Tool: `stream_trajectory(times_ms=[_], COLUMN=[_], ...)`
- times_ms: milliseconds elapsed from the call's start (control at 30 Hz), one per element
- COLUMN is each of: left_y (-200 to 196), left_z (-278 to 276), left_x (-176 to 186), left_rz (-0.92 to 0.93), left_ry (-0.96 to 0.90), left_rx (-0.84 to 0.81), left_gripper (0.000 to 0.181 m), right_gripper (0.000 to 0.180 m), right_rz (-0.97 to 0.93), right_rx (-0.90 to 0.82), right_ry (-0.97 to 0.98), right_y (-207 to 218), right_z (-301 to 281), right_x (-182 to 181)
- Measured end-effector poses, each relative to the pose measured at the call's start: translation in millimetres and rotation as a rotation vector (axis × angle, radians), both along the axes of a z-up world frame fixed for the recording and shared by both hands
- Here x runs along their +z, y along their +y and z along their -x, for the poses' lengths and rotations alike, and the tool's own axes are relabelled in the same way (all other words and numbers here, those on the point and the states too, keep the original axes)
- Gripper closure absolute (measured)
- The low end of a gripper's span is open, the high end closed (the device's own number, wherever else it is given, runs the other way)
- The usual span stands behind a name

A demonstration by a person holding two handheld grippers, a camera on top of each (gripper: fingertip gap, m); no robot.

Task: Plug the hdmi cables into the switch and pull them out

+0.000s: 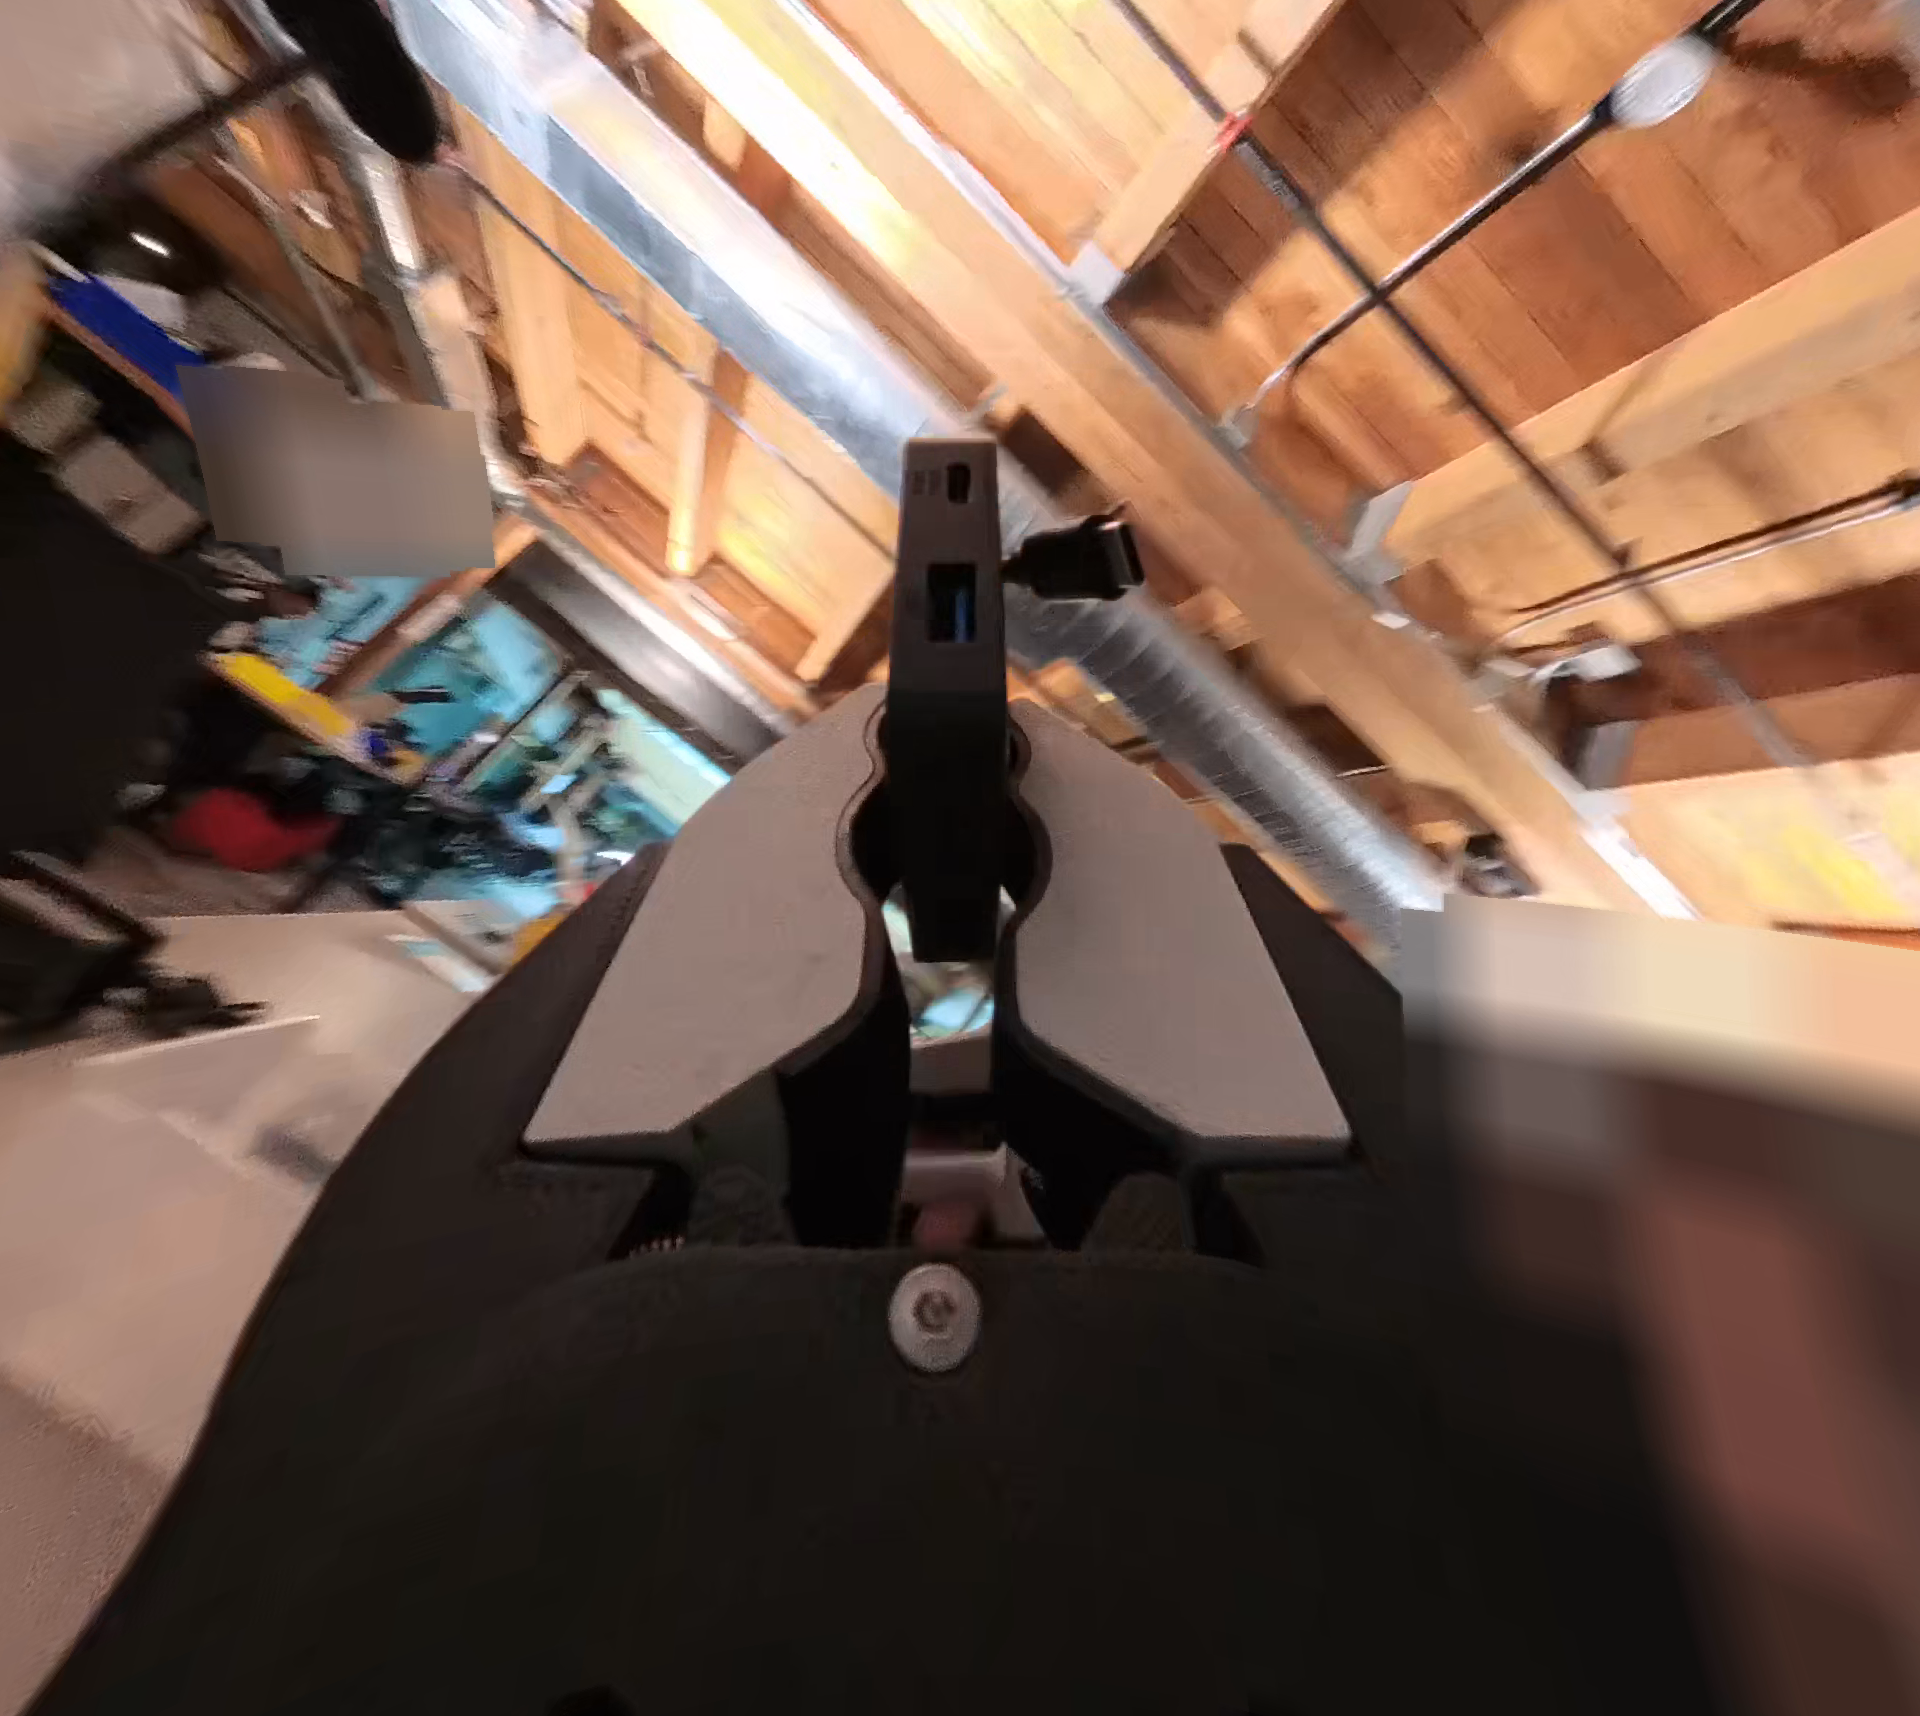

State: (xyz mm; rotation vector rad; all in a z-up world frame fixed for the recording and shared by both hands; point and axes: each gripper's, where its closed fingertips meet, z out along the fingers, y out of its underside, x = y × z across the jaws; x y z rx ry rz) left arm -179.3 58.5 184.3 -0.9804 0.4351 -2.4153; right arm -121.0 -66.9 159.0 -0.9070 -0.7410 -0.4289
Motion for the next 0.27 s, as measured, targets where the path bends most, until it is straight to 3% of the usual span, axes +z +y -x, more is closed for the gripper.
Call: stream_trajectory(times_ms=[133,200,267], left_y=[-28,-54,-72], left_z=[25,21,13], left_x=[24,29,29], left_rz=[-0.24,-0.319,-0.366], left_ry=[0.044,0.07,0.092], left_rx=[0.027,-0.025,-0.069], left_gripper=[0.168,0.167,0.167], right_gripper=[0.158,0.157,0.157], right_rz=[0.223,0.486,0.552], right_rx=[-0.251,-0.451,-0.693], right_ry=[0.071,0.144,0.203], right_y=[5,-3,-30], right_z=[-77,-146,-218], right_x=[21,4,-5])
